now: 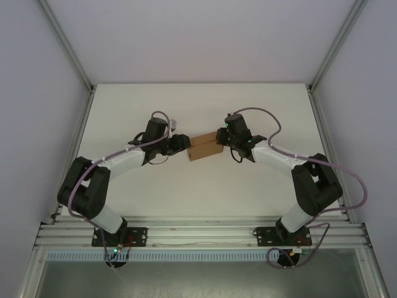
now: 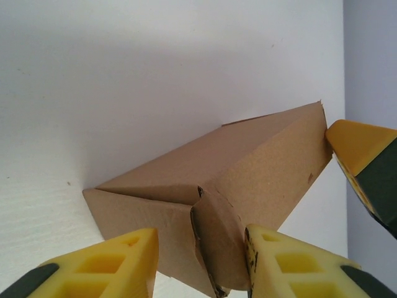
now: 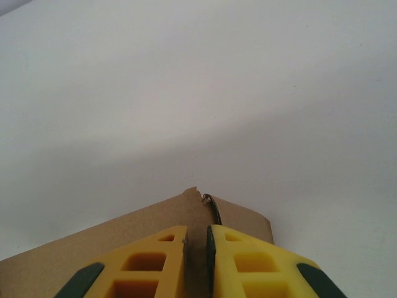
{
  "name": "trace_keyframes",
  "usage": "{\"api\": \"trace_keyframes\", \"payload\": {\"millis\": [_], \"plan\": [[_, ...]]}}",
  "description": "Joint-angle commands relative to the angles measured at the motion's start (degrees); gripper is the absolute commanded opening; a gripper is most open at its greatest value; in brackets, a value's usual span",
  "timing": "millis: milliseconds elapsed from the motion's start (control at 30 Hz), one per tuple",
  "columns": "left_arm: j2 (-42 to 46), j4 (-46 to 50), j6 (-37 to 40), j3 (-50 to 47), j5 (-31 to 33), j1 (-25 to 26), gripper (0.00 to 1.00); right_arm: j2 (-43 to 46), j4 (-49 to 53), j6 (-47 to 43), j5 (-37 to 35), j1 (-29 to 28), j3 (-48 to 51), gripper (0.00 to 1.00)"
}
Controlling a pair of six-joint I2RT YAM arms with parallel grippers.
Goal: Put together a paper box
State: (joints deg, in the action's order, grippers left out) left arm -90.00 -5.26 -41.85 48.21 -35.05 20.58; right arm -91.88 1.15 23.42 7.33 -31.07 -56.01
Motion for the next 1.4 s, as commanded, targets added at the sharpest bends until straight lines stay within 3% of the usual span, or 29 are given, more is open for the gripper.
{"api": "trace_keyframes", "payload": {"millis": [0,67,200,467,667,833,1067,1100,1367], "plan": [[-1.5,1.1,-1.8,-5.8,2.2,-1.8,0.35,-4.3,13.3,0.9,-2.3,0.7,4.8,0.16],[-1.7,-1.0,-2.2,-7.8,1.9,-2.5,0.3,-4.4,13.4,0.9,-2.6,0.9,5.1,0.16],[-3.2,-4.9,-2.8,-10.7,0.6,-2.8,0.12,-4.2,13.4,1.1,-2.2,1.2,5.2,0.15],[-6.7,-12.9,-5.9,-17.0,2.1,-2.8,0.08,-3.4,11.5,1.1,-1.8,1.4,7.1,0.14],[-4.3,-11.9,-4.9,-15.6,1.2,-2.8,0.3,-2.2,10.5,0.8,-0.6,1.4,7.2,0.14],[0.8,-5.0,-0.6,-7.0,0.8,-1.9,0.52,-0.3,10.5,0.1,2.0,1.5,4.8,0.16],[1.9,-0.2,3.1,2.7,1.4,-1.9,0.86,0.3,10.8,-1.3,5.7,1.5,-2.2,0.25],[2.0,0.4,3.6,3.5,1.7,-1.9,0.94,0.5,10.8,-1.7,5.9,1.4,-3.0,0.26],[1.8,4.0,6.0,5.4,3.6,-1.9,1.0,2.0,10.1,-3.2,9.0,1.4,-6.7,0.35]]}}
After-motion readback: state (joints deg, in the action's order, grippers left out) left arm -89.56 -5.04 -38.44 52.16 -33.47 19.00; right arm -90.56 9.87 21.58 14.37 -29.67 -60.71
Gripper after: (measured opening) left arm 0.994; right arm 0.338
